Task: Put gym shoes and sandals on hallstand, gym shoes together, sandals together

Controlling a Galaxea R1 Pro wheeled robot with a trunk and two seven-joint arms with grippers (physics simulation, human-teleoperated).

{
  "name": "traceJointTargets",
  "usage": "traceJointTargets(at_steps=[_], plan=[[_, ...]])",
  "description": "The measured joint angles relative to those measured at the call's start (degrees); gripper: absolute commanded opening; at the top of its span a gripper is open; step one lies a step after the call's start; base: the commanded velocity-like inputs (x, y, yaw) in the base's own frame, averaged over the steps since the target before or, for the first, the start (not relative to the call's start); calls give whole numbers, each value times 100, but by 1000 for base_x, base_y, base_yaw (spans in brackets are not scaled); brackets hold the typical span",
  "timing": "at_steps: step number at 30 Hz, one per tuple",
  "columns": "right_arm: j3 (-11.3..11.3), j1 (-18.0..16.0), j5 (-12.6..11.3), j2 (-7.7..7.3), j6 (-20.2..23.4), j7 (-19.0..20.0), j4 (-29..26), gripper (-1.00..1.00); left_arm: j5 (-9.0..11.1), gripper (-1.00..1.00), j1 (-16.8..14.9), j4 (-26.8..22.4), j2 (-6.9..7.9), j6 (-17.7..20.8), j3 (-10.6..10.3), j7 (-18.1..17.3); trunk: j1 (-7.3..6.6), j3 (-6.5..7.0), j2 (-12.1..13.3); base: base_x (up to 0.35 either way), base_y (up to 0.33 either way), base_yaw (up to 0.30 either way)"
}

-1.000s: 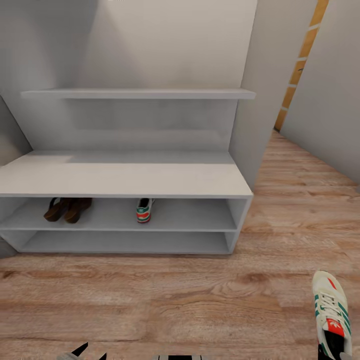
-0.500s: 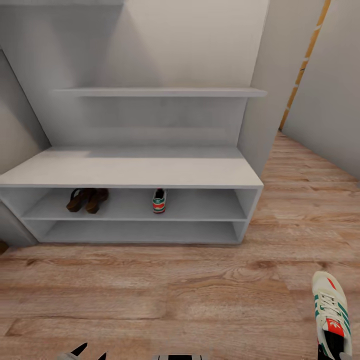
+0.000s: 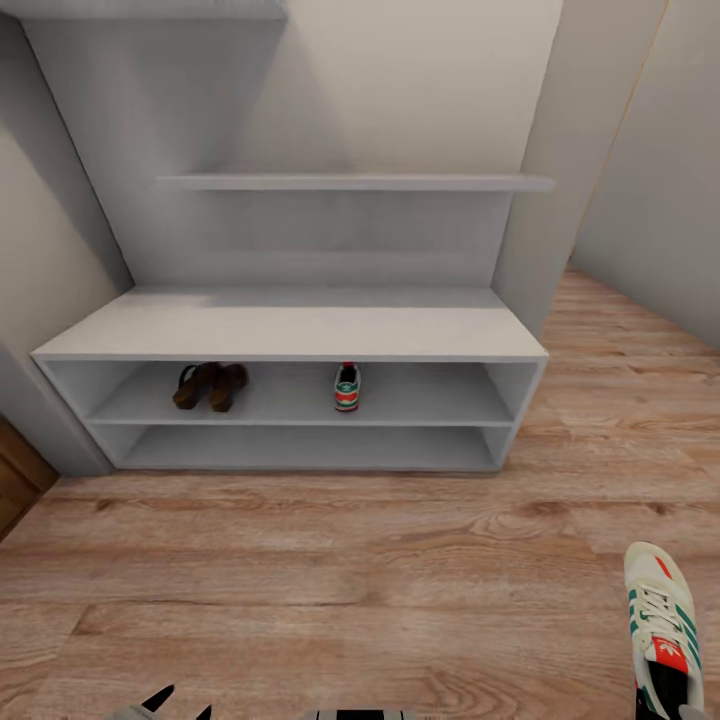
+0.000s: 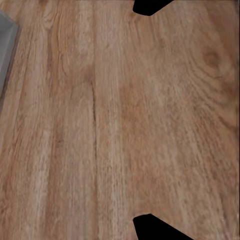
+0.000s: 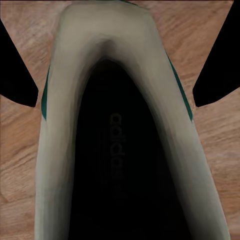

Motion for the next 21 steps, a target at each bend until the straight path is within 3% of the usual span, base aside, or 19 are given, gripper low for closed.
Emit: traceJointTargets(at_steps=[21], plan=[[3,0,-9,8,1,15,-14,-100,1,100,0,1,9,-1,-1,-2,-1,0,0,-147,264,0]])
